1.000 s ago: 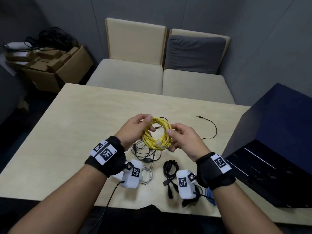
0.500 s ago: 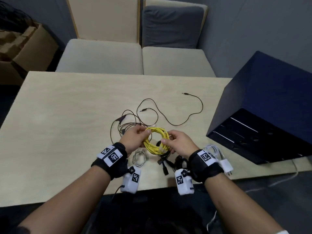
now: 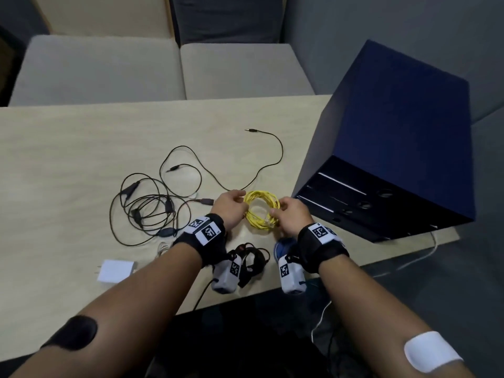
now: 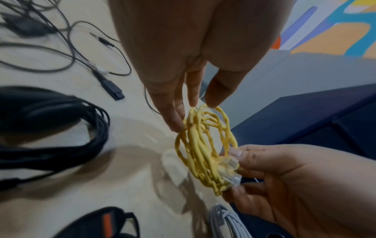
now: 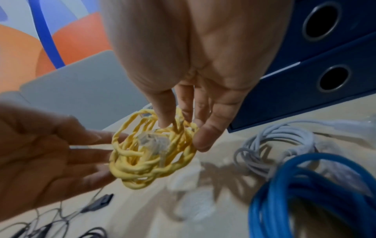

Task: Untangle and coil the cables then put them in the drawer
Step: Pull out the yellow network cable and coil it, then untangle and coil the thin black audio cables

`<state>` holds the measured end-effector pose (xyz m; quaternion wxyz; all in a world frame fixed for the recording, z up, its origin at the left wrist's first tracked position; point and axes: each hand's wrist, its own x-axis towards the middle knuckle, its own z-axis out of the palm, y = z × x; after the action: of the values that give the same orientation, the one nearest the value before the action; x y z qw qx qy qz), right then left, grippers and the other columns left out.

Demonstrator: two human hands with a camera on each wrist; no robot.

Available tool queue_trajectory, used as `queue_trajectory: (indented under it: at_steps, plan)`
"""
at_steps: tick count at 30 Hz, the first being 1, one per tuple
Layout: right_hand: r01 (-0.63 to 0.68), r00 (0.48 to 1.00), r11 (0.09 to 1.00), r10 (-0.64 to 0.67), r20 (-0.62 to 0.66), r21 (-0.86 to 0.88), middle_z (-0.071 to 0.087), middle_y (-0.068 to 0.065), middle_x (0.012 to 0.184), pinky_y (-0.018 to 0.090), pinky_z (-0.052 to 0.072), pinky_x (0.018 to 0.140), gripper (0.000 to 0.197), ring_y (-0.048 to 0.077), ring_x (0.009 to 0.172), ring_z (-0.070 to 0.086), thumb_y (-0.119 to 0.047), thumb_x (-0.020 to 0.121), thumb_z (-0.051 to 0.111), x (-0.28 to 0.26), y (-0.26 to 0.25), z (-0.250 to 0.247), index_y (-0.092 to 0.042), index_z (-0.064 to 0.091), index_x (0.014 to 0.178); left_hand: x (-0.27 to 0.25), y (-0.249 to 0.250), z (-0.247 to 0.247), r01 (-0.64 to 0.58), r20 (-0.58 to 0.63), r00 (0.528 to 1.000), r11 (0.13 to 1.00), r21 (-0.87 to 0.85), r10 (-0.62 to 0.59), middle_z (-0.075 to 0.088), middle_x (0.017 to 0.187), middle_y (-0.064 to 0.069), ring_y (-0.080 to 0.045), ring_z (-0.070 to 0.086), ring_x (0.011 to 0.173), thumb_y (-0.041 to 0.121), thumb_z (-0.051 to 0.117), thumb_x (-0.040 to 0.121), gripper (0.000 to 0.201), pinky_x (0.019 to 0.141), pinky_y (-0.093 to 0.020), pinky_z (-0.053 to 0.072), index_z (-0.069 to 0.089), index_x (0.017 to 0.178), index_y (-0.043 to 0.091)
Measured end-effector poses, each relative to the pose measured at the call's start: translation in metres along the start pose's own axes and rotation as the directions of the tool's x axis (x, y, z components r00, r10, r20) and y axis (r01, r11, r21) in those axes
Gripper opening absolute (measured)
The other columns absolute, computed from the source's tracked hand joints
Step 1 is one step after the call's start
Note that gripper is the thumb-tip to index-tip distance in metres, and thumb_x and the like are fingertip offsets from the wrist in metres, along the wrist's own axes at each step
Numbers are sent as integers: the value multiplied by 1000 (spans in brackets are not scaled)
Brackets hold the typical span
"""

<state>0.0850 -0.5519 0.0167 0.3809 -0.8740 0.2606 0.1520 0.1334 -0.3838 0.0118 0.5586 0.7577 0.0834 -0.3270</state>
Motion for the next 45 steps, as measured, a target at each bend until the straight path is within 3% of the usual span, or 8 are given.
queue_trajectory:
  at_steps: [11,19,22,24,27,34,40,45]
  plan:
    - [-24,990,980,51,129,-200,66,12,102,27,43,73,20,29,92,61,-30,89,65,35,16,6,-12,64,99,12,0,26,75,-13,997,989,131,-74,66,115,-10,-26,61,106,4,54,84,41,95,-36,50,63,123,14]
    - [3,991,970,29,129,-243,62,11,91,27,40,69,19,26,82,56,-31,88,65,35,15,4,-15,56,84,10,-6,26,56,-3,998,985,163,-56,61,127,-9,-25,59,112,10,57,85,48,98,-38,48,55,132,17]
    - [10,991,964,25,131,-264,66,13,106,30,49,80,28,28,96,61,-35,88,65,32,9,-3,-11,65,103,0,0,17,67,-19,998,978,197,-65,46,143,-11,-29,54,120,16,58,86,57,103,-40,44,44,141,16]
    - [9,996,974,11,84,-225,62,14,119,30,47,87,40,29,105,60,-35,87,65,30,-2,-12,-11,62,120,-9,6,6,26,-34,999,982,189,-19,47,143,-9,-27,55,120,17,57,87,54,103,-41,44,46,139,17]
    - [143,989,970,-136,49,-194,65,10,113,29,46,85,32,27,102,59,-33,88,64,24,-33,-21,-14,63,113,-31,16,-21,-73,-105,991,990,120,86,57,132,-3,-25,59,111,13,55,88,42,97,-43,49,55,130,17]
    - [426,881,894,-375,290,-137,64,-2,99,24,41,78,21,17,92,57,-32,86,65,-5,-116,20,-22,66,104,-74,-3,-117,-109,-353,926,991,83,132,67,109,-1,-20,63,95,17,59,85,27,91,-39,52,63,111,20]
    - [505,800,842,-373,470,-192,61,-4,93,23,41,75,21,16,89,58,-32,84,66,-18,-162,96,-28,69,105,-79,-50,-185,33,-416,909,988,151,33,65,109,-7,-26,61,101,10,57,88,27,91,-37,51,64,114,12]
    - [431,850,836,-251,462,-339,67,1,108,28,49,86,24,22,98,61,-20,84,65,-9,-172,154,-24,68,107,-77,-74,-217,45,-359,933,987,157,15,64,106,-6,-20,58,88,12,55,90,25,88,-35,51,64,113,13]
